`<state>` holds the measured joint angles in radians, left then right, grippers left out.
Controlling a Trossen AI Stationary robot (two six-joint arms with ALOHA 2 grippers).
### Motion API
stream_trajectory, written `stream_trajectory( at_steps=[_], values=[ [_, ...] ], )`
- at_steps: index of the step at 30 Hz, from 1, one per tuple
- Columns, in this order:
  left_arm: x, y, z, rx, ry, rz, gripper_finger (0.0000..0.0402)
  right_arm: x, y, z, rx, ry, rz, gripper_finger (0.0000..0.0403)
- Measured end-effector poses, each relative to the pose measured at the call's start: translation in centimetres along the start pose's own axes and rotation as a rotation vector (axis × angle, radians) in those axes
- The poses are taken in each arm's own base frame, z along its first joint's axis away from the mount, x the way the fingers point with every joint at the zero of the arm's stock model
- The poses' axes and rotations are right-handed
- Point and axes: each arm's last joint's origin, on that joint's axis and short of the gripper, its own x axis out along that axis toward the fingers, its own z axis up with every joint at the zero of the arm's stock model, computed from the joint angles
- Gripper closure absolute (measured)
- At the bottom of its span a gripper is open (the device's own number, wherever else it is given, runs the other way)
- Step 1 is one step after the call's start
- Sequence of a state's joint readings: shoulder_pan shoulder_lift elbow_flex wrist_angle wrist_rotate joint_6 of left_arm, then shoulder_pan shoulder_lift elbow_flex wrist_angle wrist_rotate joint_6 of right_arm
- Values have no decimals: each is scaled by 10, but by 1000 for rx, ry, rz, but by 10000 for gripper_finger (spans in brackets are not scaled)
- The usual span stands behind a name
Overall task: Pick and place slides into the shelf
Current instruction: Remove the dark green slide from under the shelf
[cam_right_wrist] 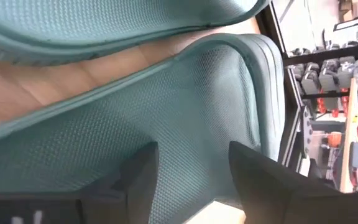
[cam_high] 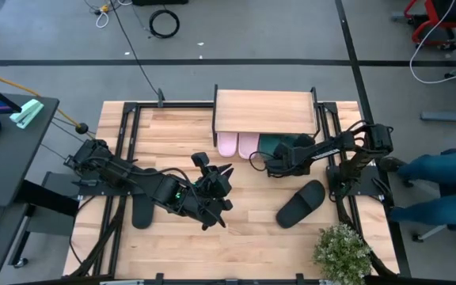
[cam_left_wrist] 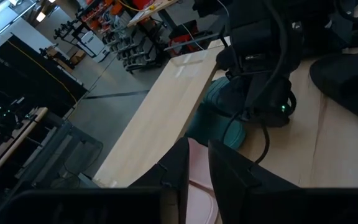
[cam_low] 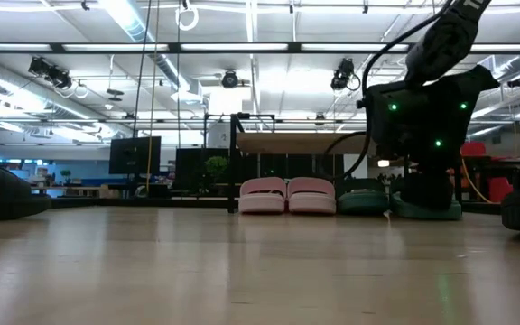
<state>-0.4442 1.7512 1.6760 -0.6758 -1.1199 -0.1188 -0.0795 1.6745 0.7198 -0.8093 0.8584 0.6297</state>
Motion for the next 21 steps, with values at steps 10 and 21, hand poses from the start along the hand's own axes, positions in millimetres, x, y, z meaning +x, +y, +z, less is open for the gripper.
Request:
stream_trajectory(
  at_steps=[10,21],
  values=[
    [1,1,0,-1,2,2,344,10,-5,8,19,-4,-26,224],
    [2,1,0,-1,3,4,333,6,1,8,36,-3,45,390]
  ],
)
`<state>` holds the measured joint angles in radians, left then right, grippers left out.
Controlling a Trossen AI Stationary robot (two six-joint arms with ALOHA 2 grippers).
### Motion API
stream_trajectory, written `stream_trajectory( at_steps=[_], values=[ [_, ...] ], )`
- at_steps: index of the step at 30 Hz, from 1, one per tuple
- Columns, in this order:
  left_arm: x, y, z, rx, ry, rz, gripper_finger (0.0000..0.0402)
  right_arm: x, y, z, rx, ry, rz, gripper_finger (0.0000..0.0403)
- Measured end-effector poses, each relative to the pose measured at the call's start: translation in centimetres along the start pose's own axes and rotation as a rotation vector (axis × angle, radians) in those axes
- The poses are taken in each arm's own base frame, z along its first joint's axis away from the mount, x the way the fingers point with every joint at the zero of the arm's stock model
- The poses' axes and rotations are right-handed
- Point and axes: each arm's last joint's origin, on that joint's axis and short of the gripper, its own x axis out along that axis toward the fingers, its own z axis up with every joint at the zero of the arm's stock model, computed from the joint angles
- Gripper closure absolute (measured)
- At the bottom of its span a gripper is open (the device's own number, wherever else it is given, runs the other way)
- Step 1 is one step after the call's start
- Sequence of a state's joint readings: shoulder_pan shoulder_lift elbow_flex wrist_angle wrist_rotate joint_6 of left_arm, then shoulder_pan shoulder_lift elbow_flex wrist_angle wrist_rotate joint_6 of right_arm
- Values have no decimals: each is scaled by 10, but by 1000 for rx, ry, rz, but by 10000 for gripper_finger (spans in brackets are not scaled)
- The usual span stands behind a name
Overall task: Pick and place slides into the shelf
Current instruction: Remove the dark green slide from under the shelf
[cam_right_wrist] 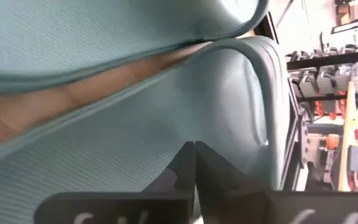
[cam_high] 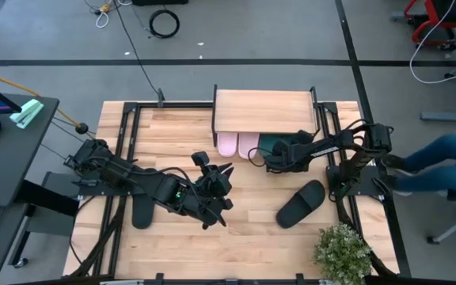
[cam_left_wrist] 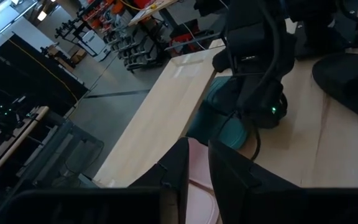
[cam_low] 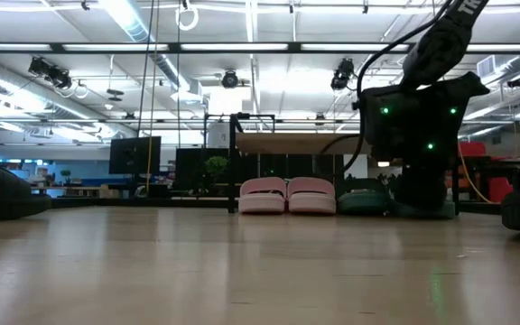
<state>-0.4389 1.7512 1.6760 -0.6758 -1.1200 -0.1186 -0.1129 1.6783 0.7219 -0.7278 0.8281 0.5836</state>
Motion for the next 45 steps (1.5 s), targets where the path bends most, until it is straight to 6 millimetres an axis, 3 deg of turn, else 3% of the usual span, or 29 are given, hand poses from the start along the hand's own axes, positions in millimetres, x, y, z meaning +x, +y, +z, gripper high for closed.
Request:
stream_trajectory(
  at_steps=[12,24,29,34,37,40,45],
  values=[
    [0,0,0,0,0,0,343,-39,33,-23,-26,-63,191,400],
    [0,0,0,0,0,0,335,-63,45,-37,-11,-43,346,401],
    [0,0,0,0,0,0,342,-105,38,-28,0,-9,631,402],
    [0,0,0,0,0,0,344,-152,10,-11,55,-105,865,402],
    [0,0,0,-2,-2,0,340,-175,7,-15,46,-131,955,403],
    [2,1,3,15,-15,2,336,-184,14,-25,5,-161,939,403],
    [5,3,6,-4,-23,11,334,-181,22,-40,25,-225,752,403]
  ],
)
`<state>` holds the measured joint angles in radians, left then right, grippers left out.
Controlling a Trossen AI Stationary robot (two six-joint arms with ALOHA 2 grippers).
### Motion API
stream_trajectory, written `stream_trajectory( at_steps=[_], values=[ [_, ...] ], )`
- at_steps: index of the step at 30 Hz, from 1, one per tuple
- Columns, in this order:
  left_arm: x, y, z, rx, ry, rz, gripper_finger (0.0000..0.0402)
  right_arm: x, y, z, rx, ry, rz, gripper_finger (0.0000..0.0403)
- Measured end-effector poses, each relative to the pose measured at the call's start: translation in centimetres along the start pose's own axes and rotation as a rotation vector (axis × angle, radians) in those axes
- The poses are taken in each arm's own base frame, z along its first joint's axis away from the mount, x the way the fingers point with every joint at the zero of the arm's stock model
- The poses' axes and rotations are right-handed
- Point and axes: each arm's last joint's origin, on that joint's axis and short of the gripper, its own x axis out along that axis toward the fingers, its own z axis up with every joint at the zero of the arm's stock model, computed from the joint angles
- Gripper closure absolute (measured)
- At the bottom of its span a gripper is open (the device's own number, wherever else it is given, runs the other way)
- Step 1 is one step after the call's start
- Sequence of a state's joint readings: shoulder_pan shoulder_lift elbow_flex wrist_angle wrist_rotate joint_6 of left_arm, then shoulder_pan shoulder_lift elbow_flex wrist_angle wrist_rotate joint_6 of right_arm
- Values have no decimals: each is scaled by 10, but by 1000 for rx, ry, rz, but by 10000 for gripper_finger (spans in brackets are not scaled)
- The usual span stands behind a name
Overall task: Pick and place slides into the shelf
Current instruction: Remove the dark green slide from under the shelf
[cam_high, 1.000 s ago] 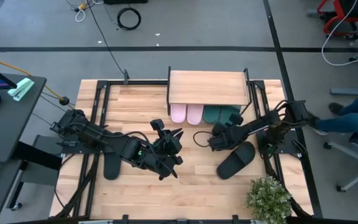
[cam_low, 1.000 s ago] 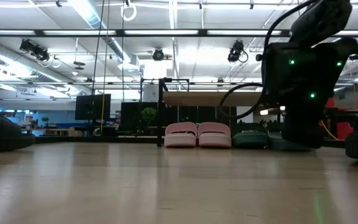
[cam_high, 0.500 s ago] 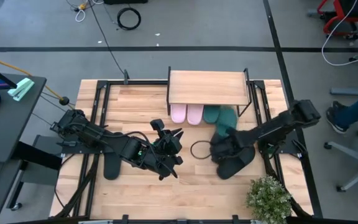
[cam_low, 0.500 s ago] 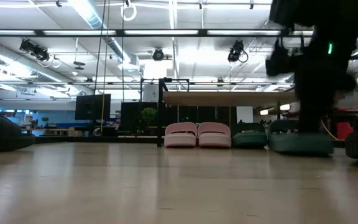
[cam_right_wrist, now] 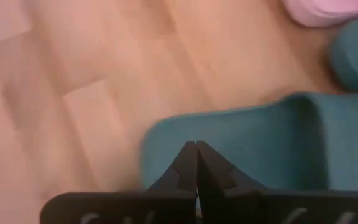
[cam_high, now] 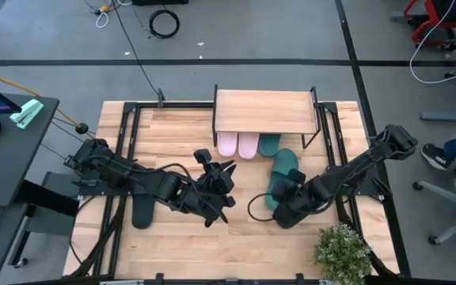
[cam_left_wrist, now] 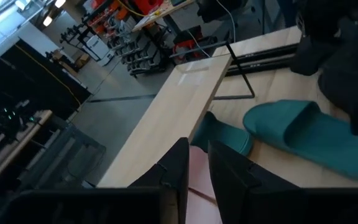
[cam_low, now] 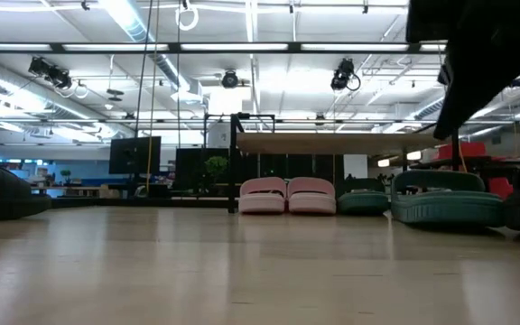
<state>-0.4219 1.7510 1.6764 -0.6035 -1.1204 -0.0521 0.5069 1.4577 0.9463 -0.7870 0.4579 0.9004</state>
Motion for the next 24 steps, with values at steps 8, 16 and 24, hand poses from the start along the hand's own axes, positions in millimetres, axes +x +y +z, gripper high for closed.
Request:
stream_trajectory(
  at_steps=[8,16,24],
  values=[
    [2,1,2,9,-11,3,345,5,-9,5,96,-43,-104,403],
    [8,-6,2,58,-3,-249,357,38,17,-5,92,47,-38,403],
    [29,-3,-5,76,60,-297,350,66,26,-19,59,110,-119,403]
  ],
)
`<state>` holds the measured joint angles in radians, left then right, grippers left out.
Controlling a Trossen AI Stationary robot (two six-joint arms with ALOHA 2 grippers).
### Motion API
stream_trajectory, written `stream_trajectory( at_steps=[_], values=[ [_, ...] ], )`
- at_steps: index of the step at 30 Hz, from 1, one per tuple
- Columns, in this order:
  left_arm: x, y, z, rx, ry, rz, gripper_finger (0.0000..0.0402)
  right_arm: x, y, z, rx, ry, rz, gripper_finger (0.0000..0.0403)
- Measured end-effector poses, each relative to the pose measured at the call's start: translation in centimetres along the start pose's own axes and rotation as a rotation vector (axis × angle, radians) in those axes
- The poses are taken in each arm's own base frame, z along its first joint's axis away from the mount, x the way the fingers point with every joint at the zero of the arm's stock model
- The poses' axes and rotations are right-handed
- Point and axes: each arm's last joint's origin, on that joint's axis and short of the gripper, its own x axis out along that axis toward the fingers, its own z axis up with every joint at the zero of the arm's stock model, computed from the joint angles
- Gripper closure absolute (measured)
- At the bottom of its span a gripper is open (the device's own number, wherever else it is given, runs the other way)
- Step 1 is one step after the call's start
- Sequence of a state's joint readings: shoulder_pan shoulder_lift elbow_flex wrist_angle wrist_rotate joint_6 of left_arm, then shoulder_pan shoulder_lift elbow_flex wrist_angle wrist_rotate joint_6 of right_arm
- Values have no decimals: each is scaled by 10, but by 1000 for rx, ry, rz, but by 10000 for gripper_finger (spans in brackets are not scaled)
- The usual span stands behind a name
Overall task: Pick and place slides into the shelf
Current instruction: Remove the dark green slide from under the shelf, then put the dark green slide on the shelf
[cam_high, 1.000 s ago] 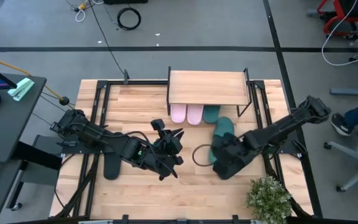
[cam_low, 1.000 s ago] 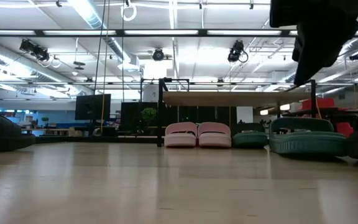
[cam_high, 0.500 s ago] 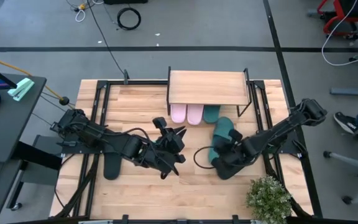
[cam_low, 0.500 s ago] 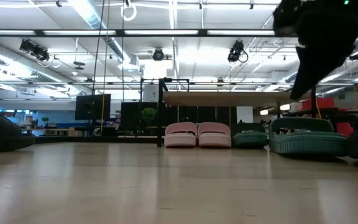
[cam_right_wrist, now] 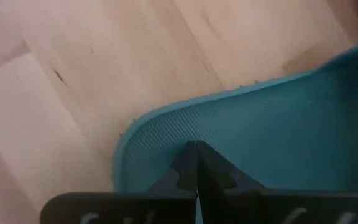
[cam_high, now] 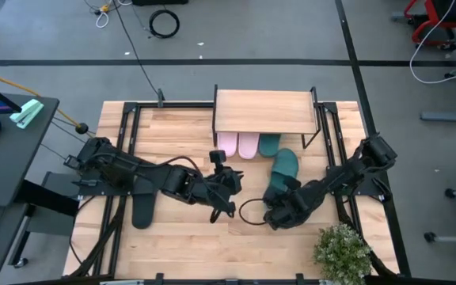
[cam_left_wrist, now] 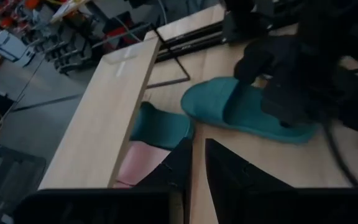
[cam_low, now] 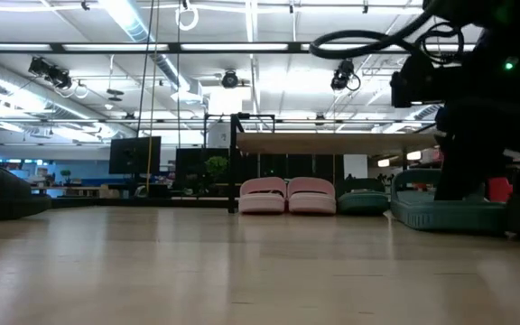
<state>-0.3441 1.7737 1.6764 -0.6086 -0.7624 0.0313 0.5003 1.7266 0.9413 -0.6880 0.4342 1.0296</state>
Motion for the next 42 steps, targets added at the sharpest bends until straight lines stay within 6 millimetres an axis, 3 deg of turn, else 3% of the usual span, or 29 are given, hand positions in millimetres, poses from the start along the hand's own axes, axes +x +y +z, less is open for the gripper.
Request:
stream_trajectory(
  at_steps=[6,13,22,33,42],
  values=[
    [11,11,-3,-5,35,29,356,-2,11,-8,-10,-2,69,403],
    [22,25,-5,-12,61,61,362,-48,27,-21,-7,-42,342,403],
    [27,30,-9,-2,90,27,332,-89,12,-24,-47,-291,328,389],
    [18,18,-9,23,90,-21,260,-79,10,-15,-142,-299,267,291],
    [9,7,-11,37,96,-48,242,-57,8,-14,-271,-275,108,233]
  ],
)
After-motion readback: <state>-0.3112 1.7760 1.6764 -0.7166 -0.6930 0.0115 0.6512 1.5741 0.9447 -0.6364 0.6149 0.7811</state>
